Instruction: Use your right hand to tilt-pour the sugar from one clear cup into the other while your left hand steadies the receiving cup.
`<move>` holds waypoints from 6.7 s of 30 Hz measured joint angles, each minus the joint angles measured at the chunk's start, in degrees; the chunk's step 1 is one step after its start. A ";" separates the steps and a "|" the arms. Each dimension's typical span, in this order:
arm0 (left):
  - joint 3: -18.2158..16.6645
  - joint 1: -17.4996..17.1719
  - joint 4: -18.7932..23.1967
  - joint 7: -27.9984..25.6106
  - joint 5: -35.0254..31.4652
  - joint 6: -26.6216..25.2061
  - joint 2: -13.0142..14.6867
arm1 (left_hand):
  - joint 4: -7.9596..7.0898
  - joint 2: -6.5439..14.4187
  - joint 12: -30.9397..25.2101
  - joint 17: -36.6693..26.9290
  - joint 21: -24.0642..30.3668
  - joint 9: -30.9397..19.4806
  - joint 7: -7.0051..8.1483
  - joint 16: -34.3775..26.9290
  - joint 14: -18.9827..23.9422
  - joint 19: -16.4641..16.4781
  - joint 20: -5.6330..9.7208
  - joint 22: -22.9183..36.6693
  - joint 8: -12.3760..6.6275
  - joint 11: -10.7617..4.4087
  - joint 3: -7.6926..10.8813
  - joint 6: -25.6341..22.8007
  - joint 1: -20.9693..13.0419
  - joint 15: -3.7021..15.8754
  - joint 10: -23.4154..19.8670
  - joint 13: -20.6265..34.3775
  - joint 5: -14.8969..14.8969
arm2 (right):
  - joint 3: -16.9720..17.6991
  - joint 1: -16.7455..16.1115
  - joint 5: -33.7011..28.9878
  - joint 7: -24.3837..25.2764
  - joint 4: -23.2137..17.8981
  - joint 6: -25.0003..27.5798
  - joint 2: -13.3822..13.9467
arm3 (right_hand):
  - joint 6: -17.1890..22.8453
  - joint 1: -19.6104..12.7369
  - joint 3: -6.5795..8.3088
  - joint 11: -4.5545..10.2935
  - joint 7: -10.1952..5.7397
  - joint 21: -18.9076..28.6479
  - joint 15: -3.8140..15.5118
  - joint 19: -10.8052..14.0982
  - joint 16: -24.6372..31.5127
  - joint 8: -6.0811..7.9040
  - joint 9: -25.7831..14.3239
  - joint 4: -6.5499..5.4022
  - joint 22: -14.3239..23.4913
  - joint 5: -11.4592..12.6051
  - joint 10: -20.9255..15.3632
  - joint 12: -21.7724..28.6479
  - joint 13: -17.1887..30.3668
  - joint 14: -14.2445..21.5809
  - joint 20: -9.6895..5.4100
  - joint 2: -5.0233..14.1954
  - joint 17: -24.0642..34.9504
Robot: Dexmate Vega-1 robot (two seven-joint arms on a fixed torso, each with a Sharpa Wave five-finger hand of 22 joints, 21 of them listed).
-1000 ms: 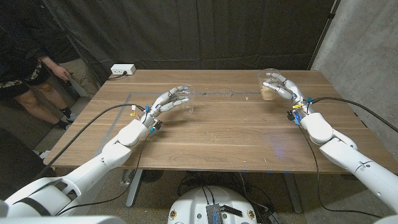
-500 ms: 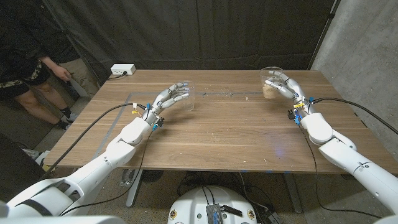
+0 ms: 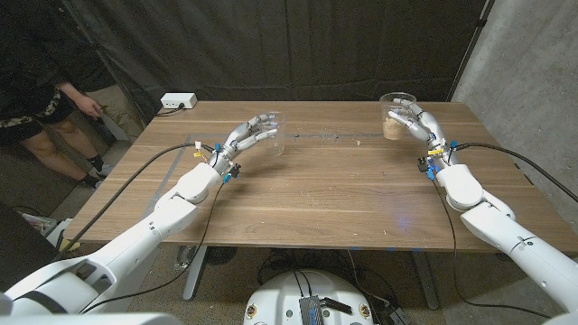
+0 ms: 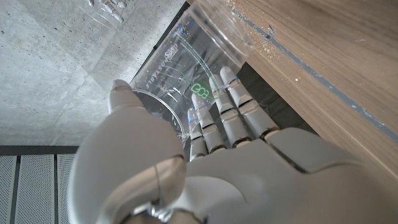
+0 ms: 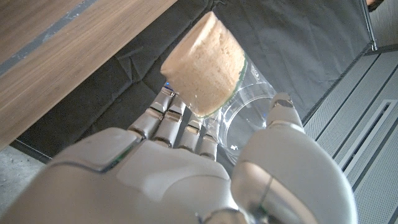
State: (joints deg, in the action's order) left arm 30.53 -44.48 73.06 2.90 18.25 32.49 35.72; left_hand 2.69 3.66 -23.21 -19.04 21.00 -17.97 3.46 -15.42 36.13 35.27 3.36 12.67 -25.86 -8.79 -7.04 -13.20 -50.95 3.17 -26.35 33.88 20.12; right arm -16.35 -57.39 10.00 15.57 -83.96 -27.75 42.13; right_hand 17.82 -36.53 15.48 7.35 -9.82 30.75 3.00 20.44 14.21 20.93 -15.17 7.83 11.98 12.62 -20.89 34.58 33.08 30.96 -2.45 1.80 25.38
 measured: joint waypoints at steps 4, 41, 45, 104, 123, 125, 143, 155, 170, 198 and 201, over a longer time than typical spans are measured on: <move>-0.22 -0.01 0.97 -0.06 -0.06 -1.54 0.30 | 0.00 0.00 0.00 -0.25 0.00 0.00 0.00 0.00 0.00 0.00 0.00 0.00 0.00 0.00 0.00 0.00 0.00 0.00 0.00 0.00 -0.22 | 0.21 -0.24 0.50 0.34 -0.21 -0.39 -0.58 | 0.31 0.00 0.00 -0.26 0.31 0.00 -0.20 0.21 0.28 0.00 0.00 0.00 -0.02 0.00 -0.26 0.16 0.23 0.40 0.21 0.00 0.28; -1.12 3.03 0.91 1.67 1.11 -2.77 -1.32 | -0.55 1.15 -0.34 -1.28 0.00 -0.53 -0.09 1.23 -0.01 -0.61 0.00 -0.17 0.28 0.50 -1.03 0.51 0.07 0.00 0.50 0.05 -1.08 | -0.45 0.96 4.51 -1.79 1.58 -1.79 -3.53 | 1.43 -0.63 0.00 -0.58 0.62 0.66 0.19 1.75 1.06 -0.01 -0.01 0.00 -0.01 -0.44 -2.37 0.83 0.23 2.85 -0.10 0.58 0.56; -1.12 3.32 0.87 1.75 1.14 -2.69 -1.52 | -0.55 1.15 -0.73 -1.32 0.00 -0.53 -0.22 1.23 -0.01 -0.61 0.00 -0.17 0.28 0.50 -1.03 0.38 0.08 0.00 0.50 0.04 -1.08 | -0.47 0.98 4.59 -1.73 1.68 -2.00 -3.62 | 1.42 -0.71 0.00 -0.35 0.62 0.66 0.19 1.75 1.06 -0.01 -0.01 0.00 -0.01 -0.45 -2.60 0.83 0.26 2.85 -0.10 0.48 0.80; -0.60 4.67 1.26 4.13 1.67 -3.59 -1.53 | -1.41 2.12 -1.40 -2.38 0.44 -0.99 -0.70 2.11 0.31 -1.02 -0.20 -0.15 0.72 0.73 -2.37 -0.53 0.14 0.30 0.72 -0.27 -2.38 | 3.93 -0.84 8.51 -4.29 -8.81 5.16 2.42 | 3.78 -1.68 0.33 -1.80 1.74 1.89 0.37 4.51 1.92 0.72 -0.42 0.33 0.00 -1.33 -5.23 1.28 0.51 5.69 -0.22 1.50 1.34; -0.41 5.40 0.09 5.60 1.95 -3.39 -1.60 | -1.17 2.27 -1.56 -2.64 0.93 -1.06 -0.70 2.11 0.30 -1.02 -0.19 -0.15 0.72 0.82 -2.61 -0.53 -0.03 0.30 0.81 -0.27 -2.41 | 4.47 0.93 7.56 -4.89 -10.13 4.75 3.24 | 4.06 -2.53 0.56 -1.81 2.08 1.88 0.37 4.51 1.91 0.71 -0.70 0.57 0.00 -1.78 -5.22 1.26 0.55 5.69 -0.21 1.41 1.33; -0.39 5.47 -0.05 5.74 1.97 -3.36 -1.62 | -1.17 2.41 -1.56 -2.79 0.93 -1.06 -0.78 2.11 0.30 -1.22 0.00 -0.36 0.72 0.82 -2.61 -0.61 -0.17 0.30 0.82 -0.27 -2.41 | 4.54 1.09 7.46 -4.98 -10.36 4.90 3.40 | 4.06 -2.53 0.56 -1.81 2.08 1.88 0.37 4.51 1.92 0.71 -0.70 0.57 0.00 -1.78 -5.23 1.01 0.55 5.69 -0.21 1.42 1.33; -0.02 6.12 -1.28 6.87 2.11 -2.87 -2.06 | -1.18 2.40 -1.83 -3.02 0.93 -1.05 -0.71 2.55 0.42 -1.22 0.00 -0.44 0.72 0.58 -3.09 -1.14 -0.16 0.18 0.55 -0.44 -2.84 | 5.94 2.92 7.44 -6.33 -14.57 8.80 5.93 | 5.12 -2.87 0.56 -2.42 2.25 2.20 0.59 4.50 1.91 0.55 -0.67 0.56 0.00 -1.81 -5.85 0.99 0.52 5.91 -0.21 1.19 1.32; 0.40 6.32 -1.33 7.59 1.95 -2.77 -2.31 | -1.42 2.78 -1.82 -3.17 1.32 -1.05 -0.70 2.55 0.40 -1.22 0.00 -0.43 0.72 0.59 -3.33 -1.14 -0.55 0.19 0.55 -0.52 -2.85 | 6.47 4.05 8.14 -8.03 -15.78 10.45 7.27 | 5.41 -2.85 0.56 -2.58 2.57 2.21 0.41 4.50 1.91 0.54 -0.95 0.56 0.02 -1.83 -6.30 0.84 0.80 6.54 -0.21 1.20 1.31; 0.76 6.09 -0.55 7.80 1.79 -2.79 -2.39 | -1.26 2.77 -2.02 -3.44 1.33 -1.33 -0.61 2.55 0.72 -1.43 -0.21 -0.43 0.72 0.62 -3.48 -1.67 -0.55 0.50 0.57 -0.54 -3.27 | 6.82 5.90 9.35 -11.00 -18.56 13.07 9.40 | 5.39 -3.03 0.55 -2.91 2.58 2.21 0.50 5.14 2.14 0.42 -0.94 0.56 0.02 -2.00 -6.57 0.83 0.79 6.63 -0.02 1.34 1.31; 1.19 5.26 0.54 7.41 1.44 -2.87 -2.42 | -1.42 3.07 -2.26 -3.70 1.32 -1.32 -0.61 3.01 0.71 -1.84 -0.20 -0.42 0.72 0.73 -3.79 -1.66 -0.85 0.49 0.69 -0.54 -3.29 | 3.78 10.83 11.08 -19.17 -20.75 16.66 10.20 | 5.52 -3.50 0.55 -3.05 3.28 2.53 0.49 5.22 2.14 0.22 -1.23 0.56 0.02 -2.03 -6.66 0.55 1.09 6.63 -0.11 1.17 1.31; 1.21 5.18 0.69 7.29 1.44 -2.85 -2.37 | -1.42 3.07 -2.26 -3.70 1.33 -1.32 -0.81 3.01 0.71 -1.84 -0.20 -0.41 0.72 0.74 -3.79 -1.86 -0.85 0.49 0.69 -0.71 -3.29 | 1.29 13.88 11.14 -20.51 -20.35 17.20 9.86 | 5.63 -3.50 0.55 -3.05 3.17 2.53 0.53 5.22 2.14 0.22 -1.22 0.56 0.02 -2.03 -6.66 0.55 1.08 6.66 -0.11 1.17 1.31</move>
State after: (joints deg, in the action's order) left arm 31.74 -39.30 73.75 10.19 19.69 29.64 33.36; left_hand 1.27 6.73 -25.47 -22.74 22.33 -19.29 2.65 -12.41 36.84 33.43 3.16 12.26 -25.13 -8.05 -10.83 -15.06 -51.80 3.67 -25.66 33.17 16.83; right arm -15.06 -43.50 21.14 -4.94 -104.30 -10.55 51.99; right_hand 23.46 -40.03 16.03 4.30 -6.65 33.28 3.53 25.66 16.35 21.15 -16.39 8.39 11.99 10.59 -27.55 35.13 34.16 37.62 -2.55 2.97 26.68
